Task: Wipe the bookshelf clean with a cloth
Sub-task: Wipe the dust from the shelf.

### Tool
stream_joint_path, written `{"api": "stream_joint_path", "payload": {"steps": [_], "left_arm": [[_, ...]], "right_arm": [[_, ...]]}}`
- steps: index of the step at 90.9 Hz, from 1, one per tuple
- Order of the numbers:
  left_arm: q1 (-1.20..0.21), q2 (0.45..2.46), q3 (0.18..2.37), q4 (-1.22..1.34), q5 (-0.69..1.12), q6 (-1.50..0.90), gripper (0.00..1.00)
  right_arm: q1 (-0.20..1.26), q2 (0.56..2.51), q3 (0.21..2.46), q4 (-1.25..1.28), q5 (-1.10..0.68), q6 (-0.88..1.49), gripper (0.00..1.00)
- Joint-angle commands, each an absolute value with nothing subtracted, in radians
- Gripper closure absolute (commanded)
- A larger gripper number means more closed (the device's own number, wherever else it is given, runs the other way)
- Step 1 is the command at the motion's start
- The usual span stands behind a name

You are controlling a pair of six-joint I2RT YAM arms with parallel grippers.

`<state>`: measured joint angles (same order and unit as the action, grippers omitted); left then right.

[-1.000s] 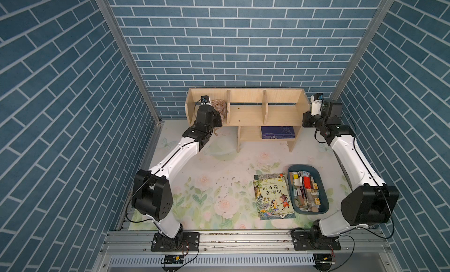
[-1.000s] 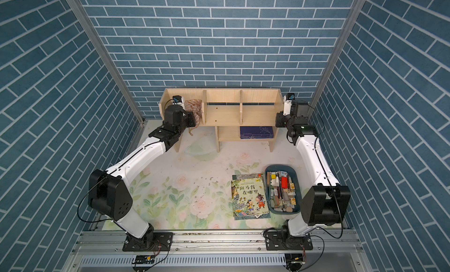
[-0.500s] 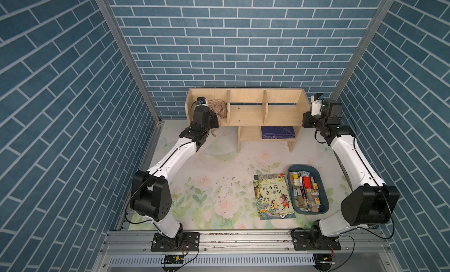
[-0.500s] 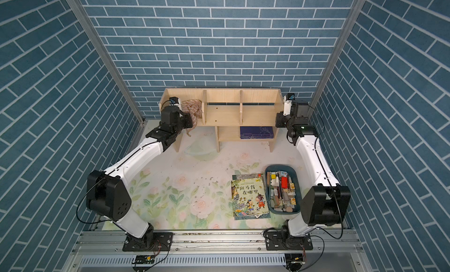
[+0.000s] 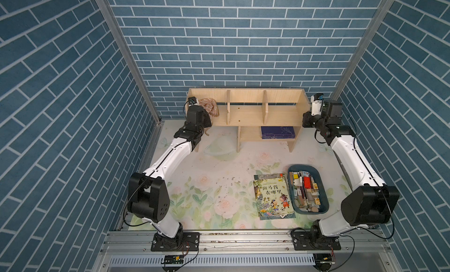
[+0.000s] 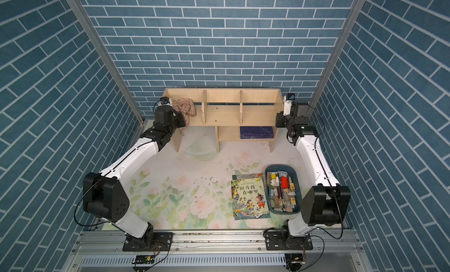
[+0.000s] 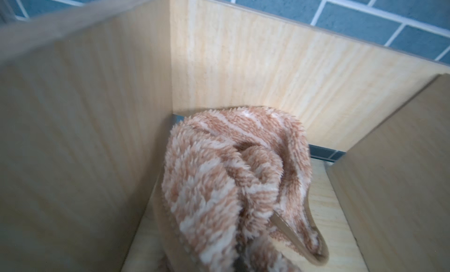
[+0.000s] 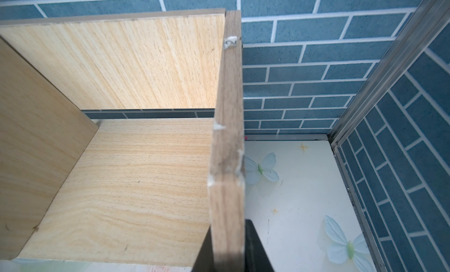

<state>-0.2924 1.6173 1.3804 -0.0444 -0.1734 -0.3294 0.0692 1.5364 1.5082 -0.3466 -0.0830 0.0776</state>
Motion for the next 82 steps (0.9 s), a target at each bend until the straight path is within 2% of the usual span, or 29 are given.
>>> {"api": "stream_joint_path", "payload": {"steps": [1,4,7,12,16,22,32,43,68,82], "left_arm": [[-0.316,1.609,1.336,-0.012,-0.079,-0.338,1.0],[-0.319,1.616,1.327,-0.005,-0.059,-0.338,1.0],[-0.322,1.624,1.321,-0.002,-0.038,-0.339,1.0],[-0.322,1.642,1.324,-0.009,-0.016,-0.333,1.0],[-0.322,1.651,1.334,-0.022,-0.023,-0.328,1.0],[-0.319,1.648,1.348,-0.037,-0.062,-0.318,1.0],[-0.31,1.616,1.384,-0.056,-0.107,-0.306,1.0],[-0.31,1.562,1.393,-0.02,-0.101,-0.286,1.0],[-0.307,1.451,1.39,0.014,-0.053,-0.283,1.0],[-0.3,1.375,1.368,0.043,0.005,-0.29,1.0]], "right_arm": [[0.057,1.518,1.529,-0.435,-0.122,0.249,1.0],[0.057,1.518,1.528,-0.438,-0.119,0.249,0.99],[0.057,1.518,1.528,-0.44,-0.115,0.249,0.93],[0.057,1.516,1.529,-0.447,-0.107,0.248,0.76],[0.057,1.514,1.532,-0.456,-0.091,0.247,0.58],[0.057,1.501,1.536,-0.466,-0.062,0.246,0.43],[0.057,1.457,1.54,-0.478,-0.009,0.245,0.24],[0.056,1.417,1.58,-0.507,0.019,0.236,0.17],[0.076,1.351,1.737,-0.567,0.038,0.227,0.12],[0.173,1.337,1.823,-0.552,-0.036,0.21,0.12]]}}
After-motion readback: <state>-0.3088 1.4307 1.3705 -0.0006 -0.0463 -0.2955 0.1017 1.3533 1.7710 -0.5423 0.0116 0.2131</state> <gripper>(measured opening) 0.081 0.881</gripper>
